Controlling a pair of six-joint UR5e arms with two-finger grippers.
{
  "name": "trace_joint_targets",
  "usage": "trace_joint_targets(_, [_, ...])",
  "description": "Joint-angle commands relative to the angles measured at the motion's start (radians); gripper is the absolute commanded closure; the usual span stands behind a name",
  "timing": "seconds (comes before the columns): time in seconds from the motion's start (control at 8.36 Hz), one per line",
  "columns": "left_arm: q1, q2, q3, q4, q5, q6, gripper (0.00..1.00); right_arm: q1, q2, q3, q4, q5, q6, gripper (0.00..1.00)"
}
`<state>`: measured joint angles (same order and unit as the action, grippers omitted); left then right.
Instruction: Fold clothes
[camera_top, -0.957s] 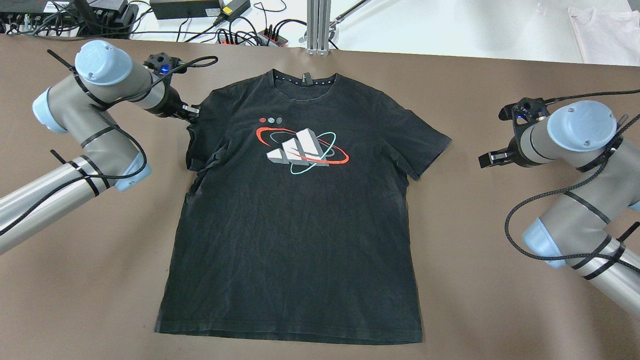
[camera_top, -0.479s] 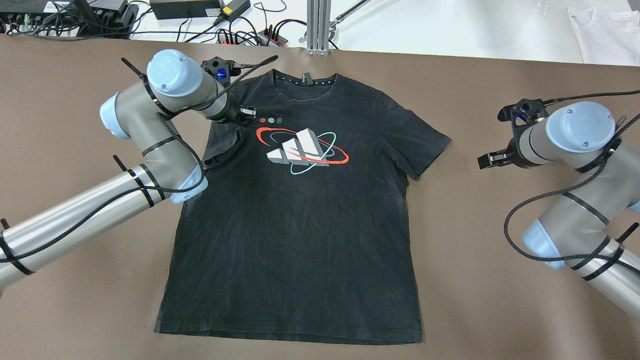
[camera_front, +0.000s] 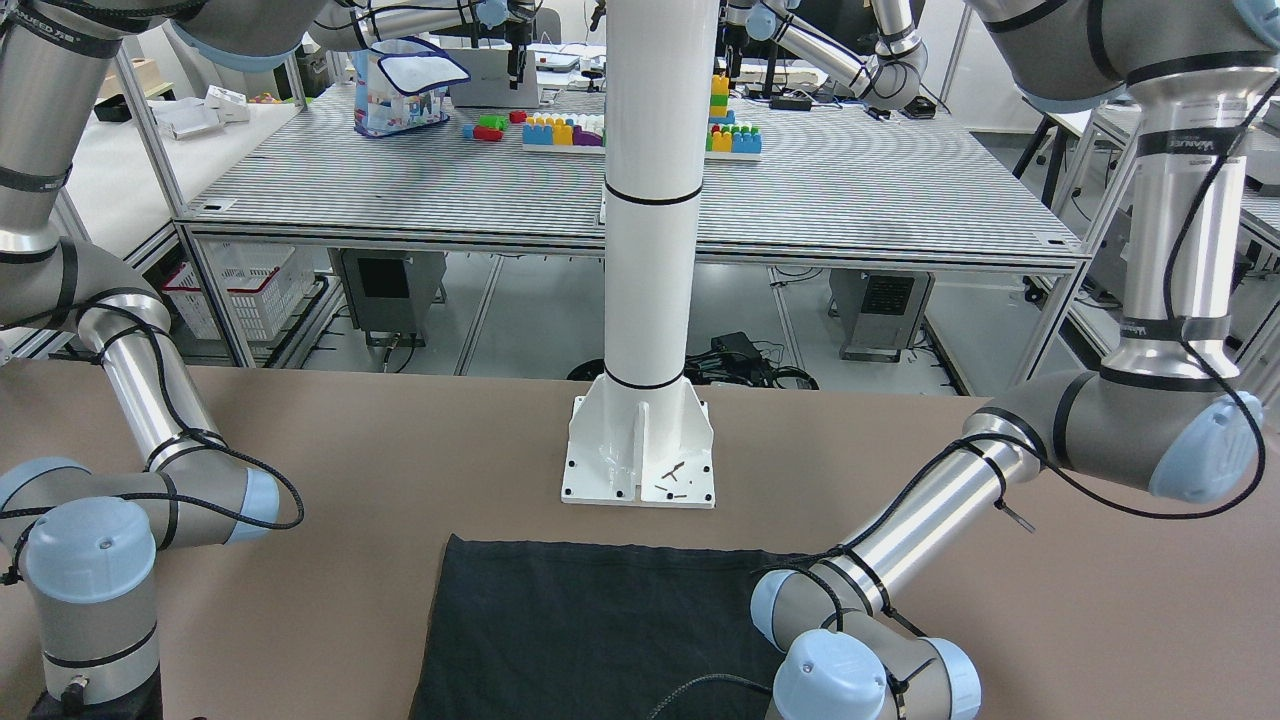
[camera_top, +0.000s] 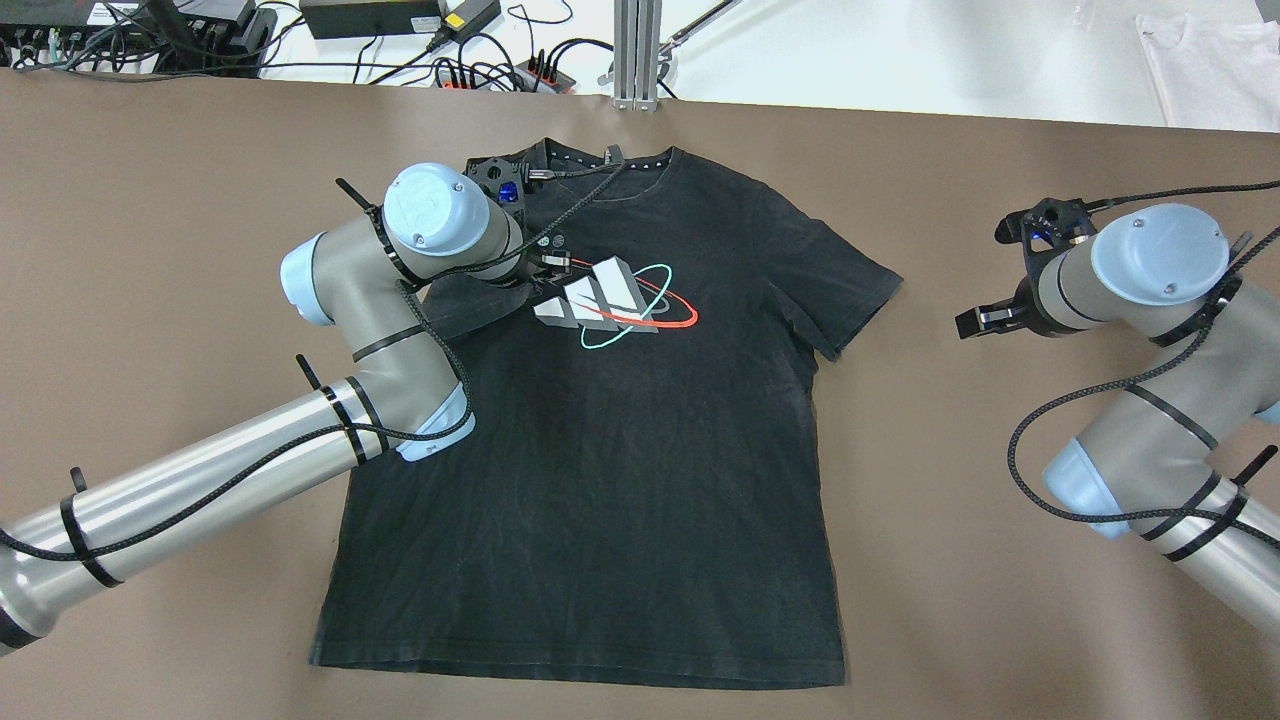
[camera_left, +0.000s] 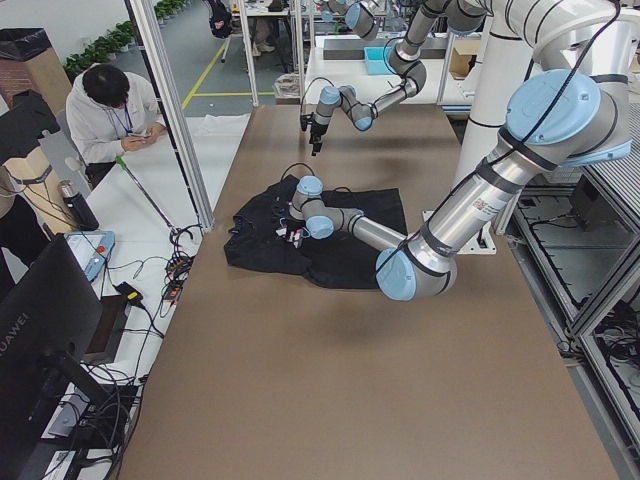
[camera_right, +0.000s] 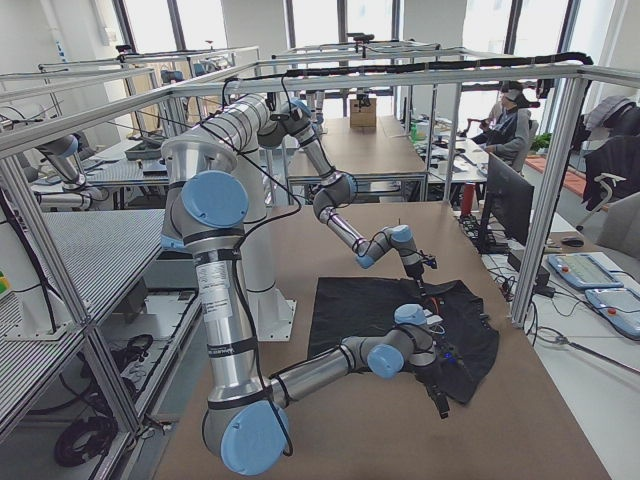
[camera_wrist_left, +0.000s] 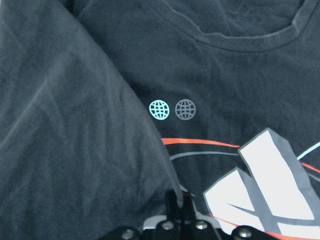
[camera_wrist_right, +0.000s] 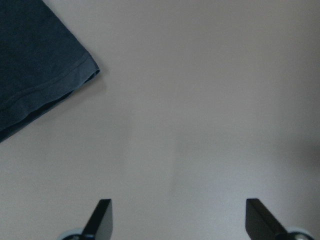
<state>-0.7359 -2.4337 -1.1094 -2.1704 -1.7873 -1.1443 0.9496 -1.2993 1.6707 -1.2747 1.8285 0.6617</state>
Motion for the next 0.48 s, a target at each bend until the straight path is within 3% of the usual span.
trace_joint_targets(0.0, [0.001,-0.001,0.006,-0.005,0.023,0.018,0.01,-0.002,0.002,-0.003,-0.003,-0.002,-0.001,0.06])
trace_joint_targets(0.36, [-0.011,-0.007,-0.015,-0.003,0.02,0.014,0.0,-0.006,0.107,-0.073,-0.006,0.002,0.083,0.07])
